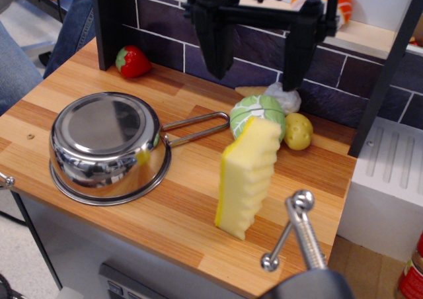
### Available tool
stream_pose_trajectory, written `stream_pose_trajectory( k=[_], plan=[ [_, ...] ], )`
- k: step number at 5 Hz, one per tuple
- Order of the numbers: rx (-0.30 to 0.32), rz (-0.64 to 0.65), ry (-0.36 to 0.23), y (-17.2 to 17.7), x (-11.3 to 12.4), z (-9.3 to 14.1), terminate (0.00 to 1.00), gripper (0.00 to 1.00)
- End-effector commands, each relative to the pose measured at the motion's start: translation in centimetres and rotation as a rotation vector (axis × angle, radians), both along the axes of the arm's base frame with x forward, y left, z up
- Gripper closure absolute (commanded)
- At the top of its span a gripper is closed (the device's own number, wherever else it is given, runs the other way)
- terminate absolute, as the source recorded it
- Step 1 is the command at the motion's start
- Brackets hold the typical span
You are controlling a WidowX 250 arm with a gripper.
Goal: Wipe pot with sponge
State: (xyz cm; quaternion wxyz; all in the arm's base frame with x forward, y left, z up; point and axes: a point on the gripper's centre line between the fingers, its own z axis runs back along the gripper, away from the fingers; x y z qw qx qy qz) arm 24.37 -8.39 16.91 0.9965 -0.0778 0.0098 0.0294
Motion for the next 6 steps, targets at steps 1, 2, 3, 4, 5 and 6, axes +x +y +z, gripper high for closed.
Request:
stream_pose_trajectory(
  k=[1,2,3,4,5,6],
  plan=[
    [0.017,0.046,-0.125,0.3,0.7,-1.5,0.00,0.00],
    [0.030,0.041,-0.161,0.0,1.0,-2.3,0.00,0.00],
    [0.041,0.019,-0.131,0.2,1.1,-3.7,0.00,0.00],
    [0.032,0.010,-0.137,-0.1,0.7,-4.7,0.00,0.00],
    [0.063,0.000,-0.115,-0.5,0.8,-6.1,0.00,0.00],
    [0.061,-0.010,-0.106,-0.7,0.9,-7.4,0.00,0.00]
  ],
)
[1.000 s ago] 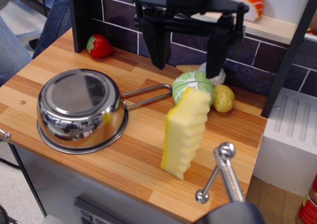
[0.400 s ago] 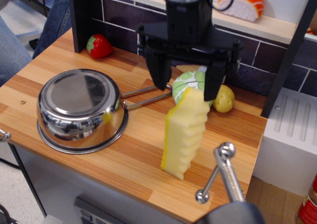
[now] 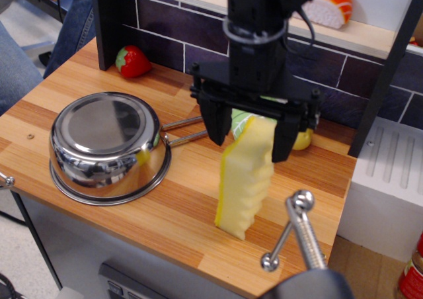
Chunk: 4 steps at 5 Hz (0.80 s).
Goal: Wipe pot with sponge
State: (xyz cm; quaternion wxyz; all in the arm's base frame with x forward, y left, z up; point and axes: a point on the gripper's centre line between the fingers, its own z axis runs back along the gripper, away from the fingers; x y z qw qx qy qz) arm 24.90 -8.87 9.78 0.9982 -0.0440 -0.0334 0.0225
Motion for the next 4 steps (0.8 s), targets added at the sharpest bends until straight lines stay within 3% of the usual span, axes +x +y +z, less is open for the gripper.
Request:
stream_pose_trajectory(
  k=[1,2,4],
  plan=[
    [0.025,0.015,0.006,-0.8,0.6,-2.0,0.00,0.00],
    [0.022,0.050,-0.003,1.0,0.9,-0.8,0.00,1.00],
    [-0.046,0.211,-0.033,7.4,2.2,3.4,0.00,1.00]
  ],
)
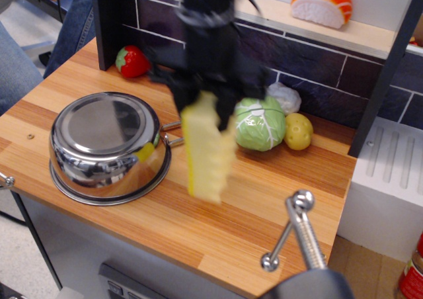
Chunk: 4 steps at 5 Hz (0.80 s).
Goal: Wipe pot with sponge
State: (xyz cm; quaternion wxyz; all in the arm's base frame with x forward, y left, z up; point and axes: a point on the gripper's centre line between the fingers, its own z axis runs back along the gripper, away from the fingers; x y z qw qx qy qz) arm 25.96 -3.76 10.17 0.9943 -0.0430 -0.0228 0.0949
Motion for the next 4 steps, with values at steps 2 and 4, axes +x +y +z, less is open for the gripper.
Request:
stream_pose_trajectory(
  k=[2,4],
  plan=[
    [-0.044,0.120,-0.030,7.9,-0.2,3.7,0.00,1.00],
    [0.037,0.094,-0.049,10.8,-1.3,1.1,0.00,1.00]
  ],
)
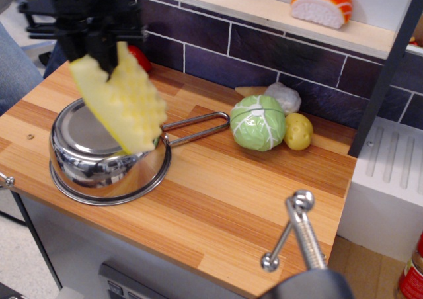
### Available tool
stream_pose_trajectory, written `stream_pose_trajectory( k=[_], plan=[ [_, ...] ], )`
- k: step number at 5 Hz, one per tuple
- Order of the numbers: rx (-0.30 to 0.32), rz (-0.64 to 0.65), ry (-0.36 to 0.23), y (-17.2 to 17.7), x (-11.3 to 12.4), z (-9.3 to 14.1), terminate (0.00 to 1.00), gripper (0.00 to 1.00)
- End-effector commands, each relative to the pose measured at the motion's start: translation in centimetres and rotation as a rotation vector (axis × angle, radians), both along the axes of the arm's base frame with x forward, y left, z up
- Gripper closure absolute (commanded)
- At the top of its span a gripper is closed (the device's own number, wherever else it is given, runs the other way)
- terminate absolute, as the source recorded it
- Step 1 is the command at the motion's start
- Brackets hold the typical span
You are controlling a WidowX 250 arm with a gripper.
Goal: Wipe pot with sponge
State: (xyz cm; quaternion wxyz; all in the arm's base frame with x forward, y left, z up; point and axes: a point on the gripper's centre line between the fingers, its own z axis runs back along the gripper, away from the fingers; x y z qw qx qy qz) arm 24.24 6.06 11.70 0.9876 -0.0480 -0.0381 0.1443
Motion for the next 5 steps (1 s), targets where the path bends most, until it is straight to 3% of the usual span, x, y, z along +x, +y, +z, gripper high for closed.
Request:
stream_pose_trajectory(
  k=[1,3,4,5],
  plan=[
    [0.082,-0.015,-0.023,2.9,-0.2,-0.9,0.00,1.00],
    [0.137,-0.024,0.001,7.3,-0.1,0.9,0.00,1.00],
    [0.153,-0.063,0.033,7.6,-0.7,1.0,0.00,1.00],
    [0.142,-0.062,0.056,7.0,-0.7,1.3,1.00,1.00]
  ],
)
